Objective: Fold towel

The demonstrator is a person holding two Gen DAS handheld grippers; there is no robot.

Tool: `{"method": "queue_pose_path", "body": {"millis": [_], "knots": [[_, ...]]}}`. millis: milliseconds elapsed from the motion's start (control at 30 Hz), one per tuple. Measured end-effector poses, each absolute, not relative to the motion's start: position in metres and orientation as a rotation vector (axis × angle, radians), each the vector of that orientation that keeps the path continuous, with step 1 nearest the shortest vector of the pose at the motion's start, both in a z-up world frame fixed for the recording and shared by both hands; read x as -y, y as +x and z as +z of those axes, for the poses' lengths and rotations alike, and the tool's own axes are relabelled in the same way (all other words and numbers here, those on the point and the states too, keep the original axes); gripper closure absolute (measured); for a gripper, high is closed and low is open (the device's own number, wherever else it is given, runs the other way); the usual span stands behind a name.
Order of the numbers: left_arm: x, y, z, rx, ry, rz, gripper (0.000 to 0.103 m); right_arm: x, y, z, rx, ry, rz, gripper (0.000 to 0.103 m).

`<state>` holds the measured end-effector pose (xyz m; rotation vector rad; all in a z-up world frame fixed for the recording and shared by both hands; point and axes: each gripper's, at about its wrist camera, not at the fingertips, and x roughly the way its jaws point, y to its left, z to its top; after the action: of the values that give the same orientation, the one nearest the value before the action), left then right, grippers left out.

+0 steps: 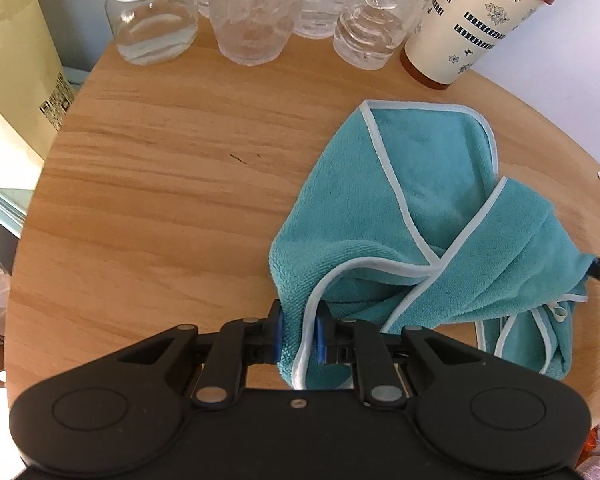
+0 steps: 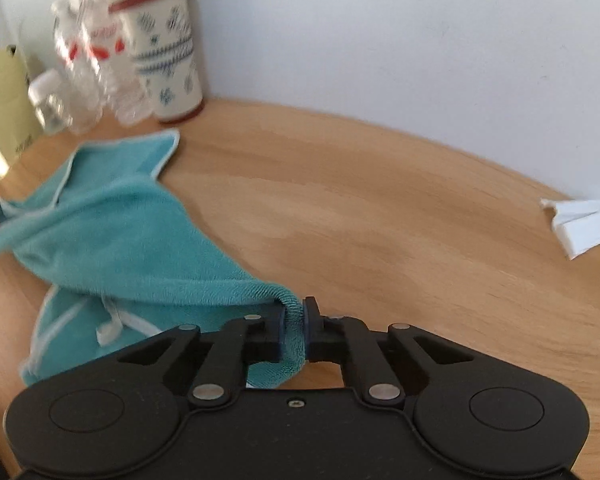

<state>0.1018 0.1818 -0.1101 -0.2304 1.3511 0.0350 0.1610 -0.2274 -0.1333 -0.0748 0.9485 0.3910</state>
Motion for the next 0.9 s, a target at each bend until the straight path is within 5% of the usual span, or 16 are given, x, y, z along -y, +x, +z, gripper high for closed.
{"method": "queue_pose_path", "body": {"millis": [400,733,900], "knots": [[-0.144,0.109,-0.042,-1.144,-0.282,0.025,0.091,0.219,0.110,0.034,-0.517,-0.365,0.408,0.096],[-0.139,0.054,-0.114,-1.335,-0.166,0.116,0.091,0.203,0.011,-0.105,-0.965,-0.489,0.524,0.095],[-0.134,0.035,-0.126,-1.378,-0.113,0.084,0.084,0.216,0.004,-0.112,-1.028,-0.484,0.502,0.072]]}}
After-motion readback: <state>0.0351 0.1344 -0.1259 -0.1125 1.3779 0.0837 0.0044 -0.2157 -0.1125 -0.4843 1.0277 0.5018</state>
